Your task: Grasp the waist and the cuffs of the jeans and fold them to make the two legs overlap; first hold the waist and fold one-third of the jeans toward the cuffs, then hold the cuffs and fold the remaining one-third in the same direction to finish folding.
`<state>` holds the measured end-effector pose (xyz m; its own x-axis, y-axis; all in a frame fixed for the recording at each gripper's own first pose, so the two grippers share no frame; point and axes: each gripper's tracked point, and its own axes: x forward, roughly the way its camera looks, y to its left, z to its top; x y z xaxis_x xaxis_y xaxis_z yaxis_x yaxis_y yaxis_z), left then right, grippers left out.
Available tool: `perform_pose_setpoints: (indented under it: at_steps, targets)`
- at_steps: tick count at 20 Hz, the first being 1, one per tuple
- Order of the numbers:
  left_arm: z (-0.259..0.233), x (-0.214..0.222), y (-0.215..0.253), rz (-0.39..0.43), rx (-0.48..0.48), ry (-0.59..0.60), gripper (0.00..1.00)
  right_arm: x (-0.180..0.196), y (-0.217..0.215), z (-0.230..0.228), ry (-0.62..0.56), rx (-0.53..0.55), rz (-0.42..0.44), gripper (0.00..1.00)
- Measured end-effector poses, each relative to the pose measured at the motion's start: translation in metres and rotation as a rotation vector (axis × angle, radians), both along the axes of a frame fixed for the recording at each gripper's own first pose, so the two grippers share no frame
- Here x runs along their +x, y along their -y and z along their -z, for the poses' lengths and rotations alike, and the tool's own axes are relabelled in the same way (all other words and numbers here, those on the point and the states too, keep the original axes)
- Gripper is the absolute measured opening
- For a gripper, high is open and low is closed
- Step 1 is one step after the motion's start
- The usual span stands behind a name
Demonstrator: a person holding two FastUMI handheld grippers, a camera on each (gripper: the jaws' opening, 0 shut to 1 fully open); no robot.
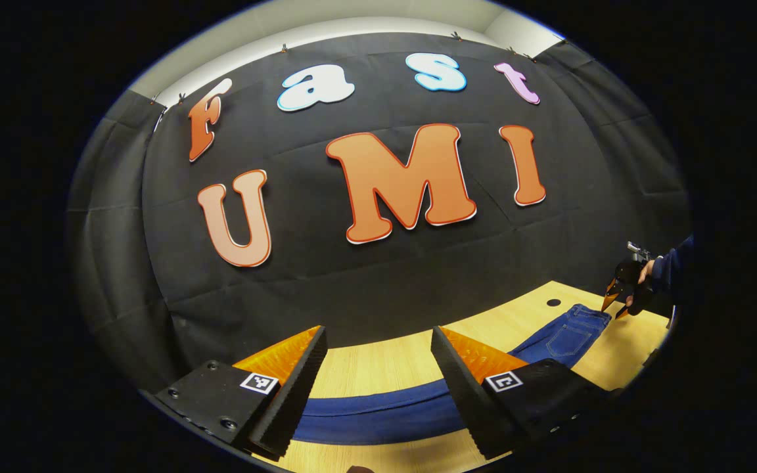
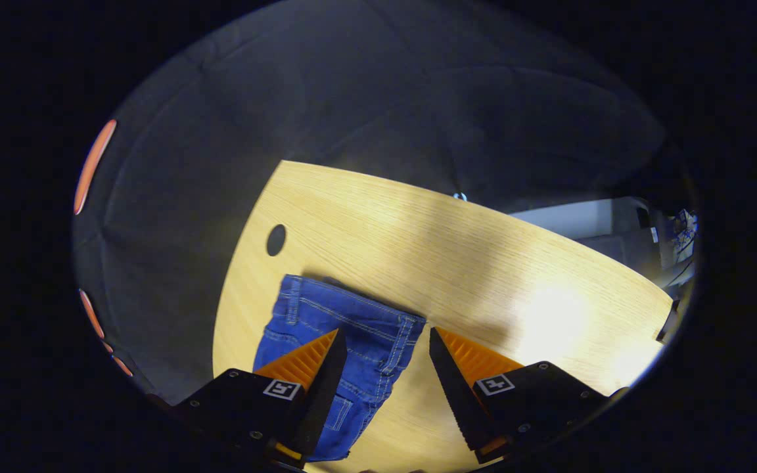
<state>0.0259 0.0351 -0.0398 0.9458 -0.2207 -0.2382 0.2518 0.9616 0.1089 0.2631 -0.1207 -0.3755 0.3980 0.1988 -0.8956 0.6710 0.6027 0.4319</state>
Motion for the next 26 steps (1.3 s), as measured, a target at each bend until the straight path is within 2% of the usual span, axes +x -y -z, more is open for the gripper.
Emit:
perform_pose_setpoints:
  at_steps: [5, 8, 9, 10, 12, 13, 14, 16, 17, 19, 22, 26]
  targets:
    - [0.006, 0.003, -0.009, -0.024, 0.022, -0.03, 0.99, 0.005, -0.005, 0.016, -0.155, -0.03, -0.025, 0.82]
    - [0.013, 0.007, -0.012, -0.037, 0.018, -0.05, 0.99, 0.003, -0.003, 0.021, -0.24, -0.084, -0.082, 0.82]
    - [0.018, 0.007, -0.013, -0.04, 0.016, -0.062, 0.99, 0.003, -0.003, 0.022, -0.25, -0.12, -0.11, 0.71]
    - [0.021, 0.008, -0.016, -0.048, 0.014, -0.07, 0.99, 0.002, -0.004, 0.022, -0.253, -0.156, -0.134, 0.79]
    - [0.026, 0.008, -0.024, -0.068, 0.005, -0.083, 0.98, 0.006, -0.014, 0.024, -0.21, -0.172, -0.154, 0.76]
    - [0.028, 0.008, -0.028, -0.075, -0.004, -0.089, 0.99, 0.011, -0.012, 0.017, -0.17, -0.207, -0.148, 0.64]
    - [0.031, 0.006, -0.033, -0.084, -0.011, -0.097, 0.98, 0.007, -0.016, 0.019, -0.14, -0.187, -0.179, 0.52]
    - [0.036, 0.002, -0.044, -0.101, -0.026, -0.106, 1.0, 0.003, -0.02, 0.019, -0.111, -0.136, -0.15, 0.35]
    - [0.04, 0.001, -0.05, -0.111, -0.029, -0.113, 0.99, 0.0, -0.017, 0.021, -0.104, -0.113, -0.105, 0.34]
    - [0.047, -0.004, -0.062, -0.129, -0.034, -0.134, 0.99, -0.015, -0.024, 0.014, -0.115, -0.027, -0.072, 0.2]
    - [0.053, -0.005, -0.071, -0.132, -0.049, -0.15, 1.0, -0.04, -0.008, 0.015, -0.099, 0.028, -0.001, 0.19]
    - [0.054, -0.002, -0.069, -0.105, -0.06, -0.157, 1.0, -0.065, 0.025, -0.004, -0.038, 0.009, 0.038, 0.19]
